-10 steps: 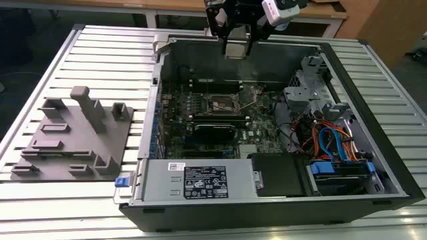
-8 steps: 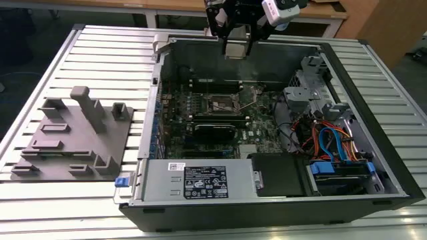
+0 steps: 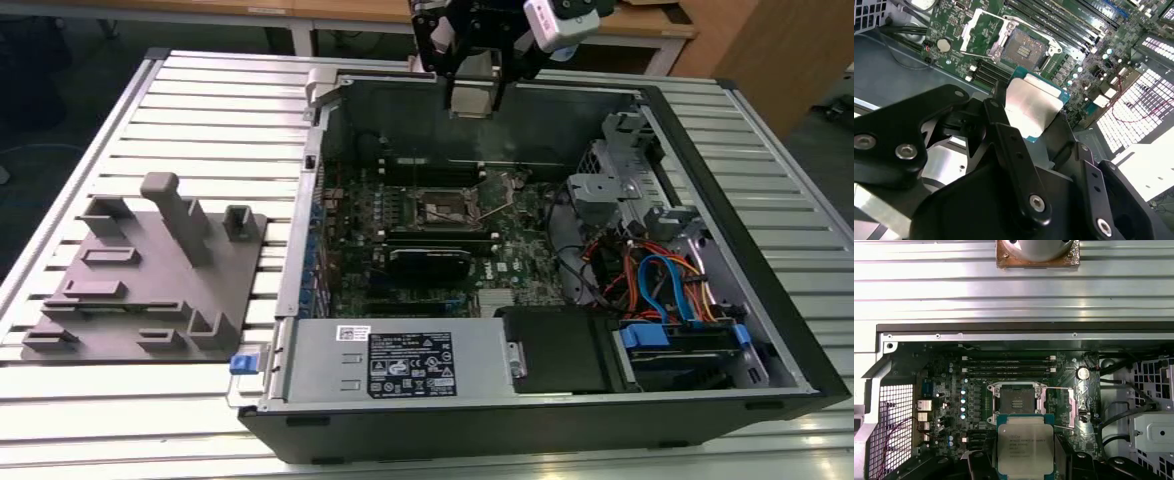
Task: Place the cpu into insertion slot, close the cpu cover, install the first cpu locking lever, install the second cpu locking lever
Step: 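Place the cpu into insertion slot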
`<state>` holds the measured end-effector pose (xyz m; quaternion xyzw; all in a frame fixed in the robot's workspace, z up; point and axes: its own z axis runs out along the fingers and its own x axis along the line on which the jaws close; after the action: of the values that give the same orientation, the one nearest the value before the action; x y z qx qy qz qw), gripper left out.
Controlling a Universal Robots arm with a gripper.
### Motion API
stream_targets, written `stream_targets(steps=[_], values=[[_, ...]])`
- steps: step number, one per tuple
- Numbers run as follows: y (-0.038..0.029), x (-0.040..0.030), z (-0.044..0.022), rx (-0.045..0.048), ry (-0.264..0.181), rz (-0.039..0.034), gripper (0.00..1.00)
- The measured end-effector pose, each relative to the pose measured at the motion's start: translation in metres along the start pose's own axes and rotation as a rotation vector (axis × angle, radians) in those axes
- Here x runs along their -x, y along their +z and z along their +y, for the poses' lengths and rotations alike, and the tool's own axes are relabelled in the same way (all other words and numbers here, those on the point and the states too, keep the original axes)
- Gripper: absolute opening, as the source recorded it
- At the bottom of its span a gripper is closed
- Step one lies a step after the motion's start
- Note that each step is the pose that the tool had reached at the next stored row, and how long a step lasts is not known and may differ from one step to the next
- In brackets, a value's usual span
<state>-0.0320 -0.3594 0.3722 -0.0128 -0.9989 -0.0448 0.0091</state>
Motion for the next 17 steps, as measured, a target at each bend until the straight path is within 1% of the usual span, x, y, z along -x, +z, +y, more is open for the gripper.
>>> stream_targets(steps=[12, 15, 17], values=[[0.0000, 0.0000, 0.0000, 0.0000, 0.003, -0.0003, 0.54], [0.0001, 0.0000, 0.0000, 0.0002, 0.022, -0.0019, 0.54], [0.0004, 0.0000, 0.0000, 0.0007, 0.047, -0.0042, 0.54]])
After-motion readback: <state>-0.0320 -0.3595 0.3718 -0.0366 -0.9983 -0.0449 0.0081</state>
